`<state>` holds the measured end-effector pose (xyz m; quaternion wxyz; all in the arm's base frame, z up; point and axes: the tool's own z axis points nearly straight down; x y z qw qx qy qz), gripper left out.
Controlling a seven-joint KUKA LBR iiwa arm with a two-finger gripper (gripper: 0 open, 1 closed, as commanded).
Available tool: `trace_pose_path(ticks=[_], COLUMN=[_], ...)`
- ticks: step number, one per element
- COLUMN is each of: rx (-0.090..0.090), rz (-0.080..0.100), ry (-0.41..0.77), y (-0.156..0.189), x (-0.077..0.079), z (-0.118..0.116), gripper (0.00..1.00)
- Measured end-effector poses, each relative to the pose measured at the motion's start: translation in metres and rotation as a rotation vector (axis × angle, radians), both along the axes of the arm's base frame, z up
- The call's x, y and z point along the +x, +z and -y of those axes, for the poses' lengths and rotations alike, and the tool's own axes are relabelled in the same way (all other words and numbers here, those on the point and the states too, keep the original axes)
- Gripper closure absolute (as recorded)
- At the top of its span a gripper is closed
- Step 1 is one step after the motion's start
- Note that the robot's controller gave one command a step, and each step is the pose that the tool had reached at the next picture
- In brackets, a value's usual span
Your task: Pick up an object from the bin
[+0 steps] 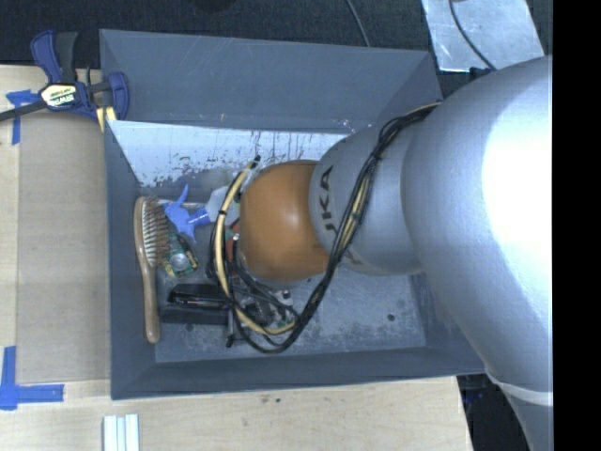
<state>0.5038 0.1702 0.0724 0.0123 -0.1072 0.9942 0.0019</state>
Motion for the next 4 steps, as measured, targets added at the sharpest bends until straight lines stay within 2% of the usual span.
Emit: trace_pose_path(ticks=[1, 2, 3, 4], rx=[0.000, -0.003, -0.003, -0.001], rz=[0.000, -0.008, -0.007, -0.002], ry=[0.000, -0.001, -0.002, -0.001], y=[0.000, 0.020, 0.069, 0.095], x=[0.000, -0.002, -0.002, -0.001], z=[0.000, 0.001, 0.001, 0.000], gripper=[1.00, 1.00, 1.00, 1.00])
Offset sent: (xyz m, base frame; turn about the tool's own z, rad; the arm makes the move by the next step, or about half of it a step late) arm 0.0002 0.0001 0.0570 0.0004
